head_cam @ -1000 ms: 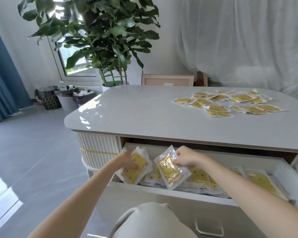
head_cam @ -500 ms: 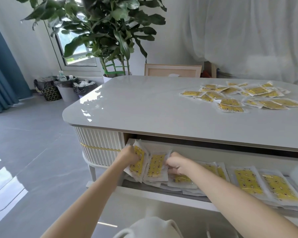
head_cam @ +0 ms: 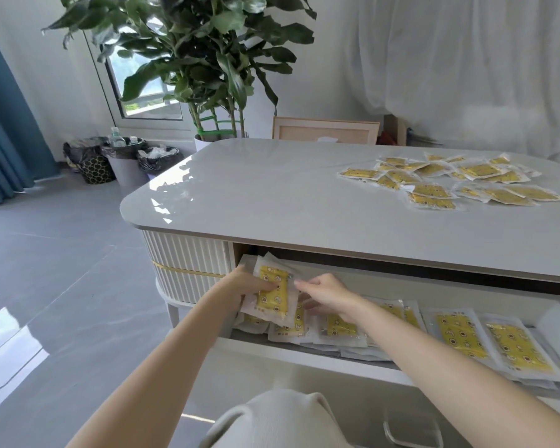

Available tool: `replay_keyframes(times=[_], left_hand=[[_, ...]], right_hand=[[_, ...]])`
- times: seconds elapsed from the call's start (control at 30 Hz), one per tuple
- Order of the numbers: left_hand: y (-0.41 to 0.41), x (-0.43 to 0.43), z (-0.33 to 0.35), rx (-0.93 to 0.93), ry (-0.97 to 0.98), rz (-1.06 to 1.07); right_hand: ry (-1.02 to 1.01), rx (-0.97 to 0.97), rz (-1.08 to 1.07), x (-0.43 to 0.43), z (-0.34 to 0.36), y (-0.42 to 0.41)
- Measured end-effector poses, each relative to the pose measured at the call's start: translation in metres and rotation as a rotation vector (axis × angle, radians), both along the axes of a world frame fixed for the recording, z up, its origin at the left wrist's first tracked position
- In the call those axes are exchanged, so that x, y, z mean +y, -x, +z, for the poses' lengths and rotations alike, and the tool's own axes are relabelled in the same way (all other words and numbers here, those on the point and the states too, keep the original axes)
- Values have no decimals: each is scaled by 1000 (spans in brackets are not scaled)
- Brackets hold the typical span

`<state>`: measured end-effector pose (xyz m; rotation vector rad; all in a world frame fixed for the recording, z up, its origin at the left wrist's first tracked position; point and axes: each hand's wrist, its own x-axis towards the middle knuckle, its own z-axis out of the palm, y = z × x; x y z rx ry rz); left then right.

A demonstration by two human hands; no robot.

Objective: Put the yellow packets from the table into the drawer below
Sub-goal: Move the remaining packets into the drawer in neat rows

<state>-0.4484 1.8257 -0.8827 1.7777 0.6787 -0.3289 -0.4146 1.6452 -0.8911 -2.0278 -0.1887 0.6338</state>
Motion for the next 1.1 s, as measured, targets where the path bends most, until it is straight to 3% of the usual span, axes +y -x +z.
replay_keyframes(times=[0.1,0.27,0.43,0.63,0.87,1.0,1.1], left_hand=[[5,-5,6,52,78,-67],[10,-8,5,27,-100,-115],[8,-7,-2,2,-85,-7],[6,-7,-8,23,-296,8],[7,-17,-25,-83,-963,-437],[8,-25,-24,-145,-894,-708],[8,-31,-23,-46,-987,-954]], right_hand=[[-147,130,-74,1,3,8],[-285,245,-220,-11,7,8],[-267,229,-304,-24,3,1],[-154,181,-369,-41,-6,-7],[-46,133,-421,-55,-13,-20],[-12,95,-449,-74,-10,-24],[48,66,-478,-92,-12,-28]])
